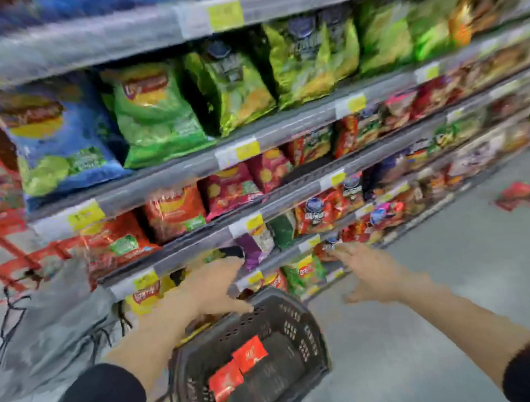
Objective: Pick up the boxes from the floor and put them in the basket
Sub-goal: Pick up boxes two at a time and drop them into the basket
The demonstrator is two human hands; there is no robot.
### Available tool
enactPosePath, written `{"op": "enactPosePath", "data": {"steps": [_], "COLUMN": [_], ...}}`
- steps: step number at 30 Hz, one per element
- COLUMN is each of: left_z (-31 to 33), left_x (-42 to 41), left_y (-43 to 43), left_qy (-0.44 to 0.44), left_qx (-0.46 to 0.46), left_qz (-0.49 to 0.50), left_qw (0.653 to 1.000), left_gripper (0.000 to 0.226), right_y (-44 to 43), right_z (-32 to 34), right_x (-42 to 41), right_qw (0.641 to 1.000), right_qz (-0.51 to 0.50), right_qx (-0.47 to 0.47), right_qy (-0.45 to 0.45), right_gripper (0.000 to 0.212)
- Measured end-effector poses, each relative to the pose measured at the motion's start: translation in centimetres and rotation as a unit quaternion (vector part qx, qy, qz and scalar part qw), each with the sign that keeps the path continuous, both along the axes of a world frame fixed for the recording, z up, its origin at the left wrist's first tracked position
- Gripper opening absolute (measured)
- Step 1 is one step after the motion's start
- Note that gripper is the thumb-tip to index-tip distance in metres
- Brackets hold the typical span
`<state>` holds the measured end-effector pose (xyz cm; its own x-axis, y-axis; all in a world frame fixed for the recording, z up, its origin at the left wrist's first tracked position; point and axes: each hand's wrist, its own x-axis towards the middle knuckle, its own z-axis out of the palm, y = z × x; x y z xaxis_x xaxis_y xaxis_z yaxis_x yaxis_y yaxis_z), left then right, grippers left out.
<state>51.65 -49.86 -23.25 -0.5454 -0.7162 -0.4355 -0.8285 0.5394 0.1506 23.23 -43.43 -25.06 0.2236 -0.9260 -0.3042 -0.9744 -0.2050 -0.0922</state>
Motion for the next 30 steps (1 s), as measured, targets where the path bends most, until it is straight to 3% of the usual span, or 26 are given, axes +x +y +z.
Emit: {"op": "enactPosePath", "data": {"steps": [3,7,10,14,23,30], "left_z": [5.0,9.6,11.4,13.3,12.9,11.2], "left_x": [-5.0,-12.8,-19.5,-29.5,-51.2,-63.0], "left_y": [1.3,4.0,5.7,8.6,16.4,19.5], "left_qy": [0.028,0.037,0.052,0.055,0.044,0.044], "left_qx": [-0.016,-0.028,-0.047,-0.071,-0.073,-0.052], "left_qz": [-0.045,-0.105,-0.164,-0.24,-0.339,-0.382], "left_qw": [0.998,0.993,0.984,0.967,0.937,0.921], "left_gripper": [0.092,0.113,0.096,0.094,0.093,0.095], "right_y": [4.5,11.0,15.8,22.3,37.2,42.6], "right_z": [5.9,10.1,12.2,14.3,14.2,12.8], "right_x": [-4.4,-10.8,-15.9,-23.2,-39.2,-48.7], "right_qw": [0.998,0.987,0.974,0.951,0.876,0.868], "right_qz": [-0.054,-0.145,-0.214,-0.295,-0.464,-0.492], "right_qx": [-0.043,-0.064,-0.074,-0.085,-0.092,-0.05], "right_qy": [-0.017,-0.03,-0.026,-0.032,-0.095,-0.04], "right_gripper": [0.093,0.095,0.1,0.102,0.103,0.104]}}
